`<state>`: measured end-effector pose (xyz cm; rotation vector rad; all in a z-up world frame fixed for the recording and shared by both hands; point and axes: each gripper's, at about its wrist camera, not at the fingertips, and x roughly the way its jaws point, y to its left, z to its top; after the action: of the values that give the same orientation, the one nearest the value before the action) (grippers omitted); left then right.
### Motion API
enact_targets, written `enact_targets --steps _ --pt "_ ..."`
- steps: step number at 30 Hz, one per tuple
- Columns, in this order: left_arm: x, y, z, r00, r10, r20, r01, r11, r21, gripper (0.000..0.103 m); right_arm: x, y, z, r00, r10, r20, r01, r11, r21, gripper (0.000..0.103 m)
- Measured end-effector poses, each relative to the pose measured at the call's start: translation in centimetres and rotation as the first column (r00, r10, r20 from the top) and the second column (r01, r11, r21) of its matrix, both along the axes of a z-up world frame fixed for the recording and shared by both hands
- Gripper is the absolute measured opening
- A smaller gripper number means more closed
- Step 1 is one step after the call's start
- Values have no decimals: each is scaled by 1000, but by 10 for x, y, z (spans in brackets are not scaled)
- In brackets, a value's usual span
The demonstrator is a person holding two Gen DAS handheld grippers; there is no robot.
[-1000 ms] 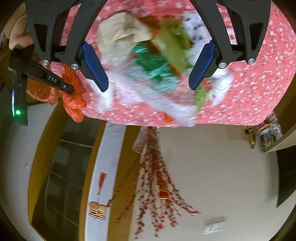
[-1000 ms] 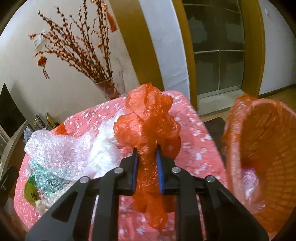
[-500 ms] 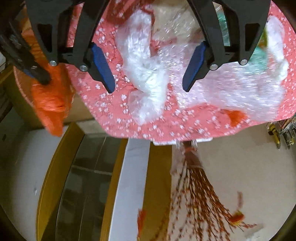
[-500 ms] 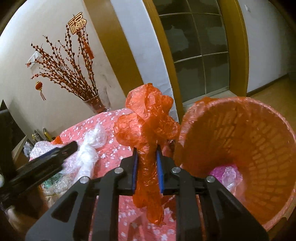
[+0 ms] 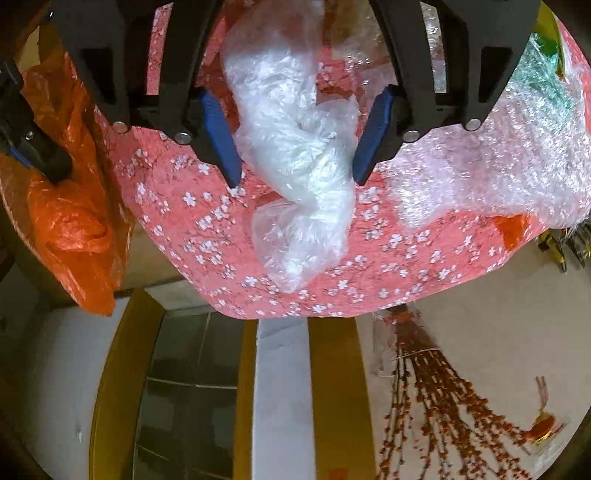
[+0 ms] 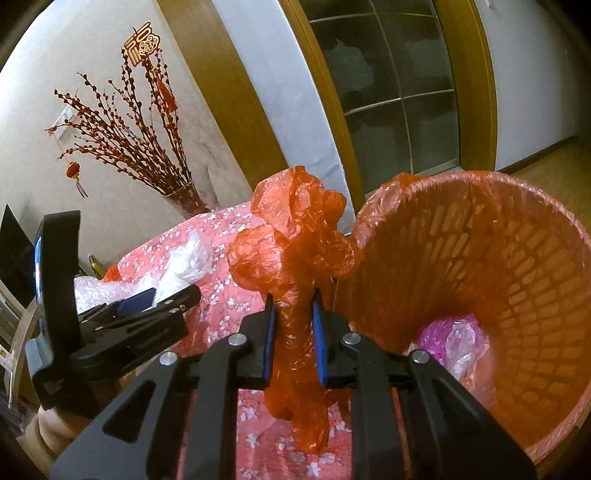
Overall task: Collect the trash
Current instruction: 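Grasp the clear plastic bag with the left gripper while the right gripper holds the orange bag, then move both bags over the wastebasket and open both grippers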
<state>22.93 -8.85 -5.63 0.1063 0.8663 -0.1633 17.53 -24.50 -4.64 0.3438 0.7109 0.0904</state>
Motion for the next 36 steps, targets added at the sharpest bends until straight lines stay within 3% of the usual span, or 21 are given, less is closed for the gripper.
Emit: enact_targets --steps 10,18,26,36 --pt "1 -17 -7 998 -58 -4 58 998 29 47 -4 -4 0 1000 -18 2 18 1000 2 18" --pt "0 -1 -4 998 -66 13 67 993 -97 35 -13 -13 5 999 -32 16 31 999 12 18" --pt "-14 3 14 994 -90 65 101 977 -187 34 -25 -22 18 997 -54 47 53 998 15 18" --pt "-35 -9 33 986 -139 88 156 959 -238 34 -41 -39 31 991 -103 81 105 994 -16 18"
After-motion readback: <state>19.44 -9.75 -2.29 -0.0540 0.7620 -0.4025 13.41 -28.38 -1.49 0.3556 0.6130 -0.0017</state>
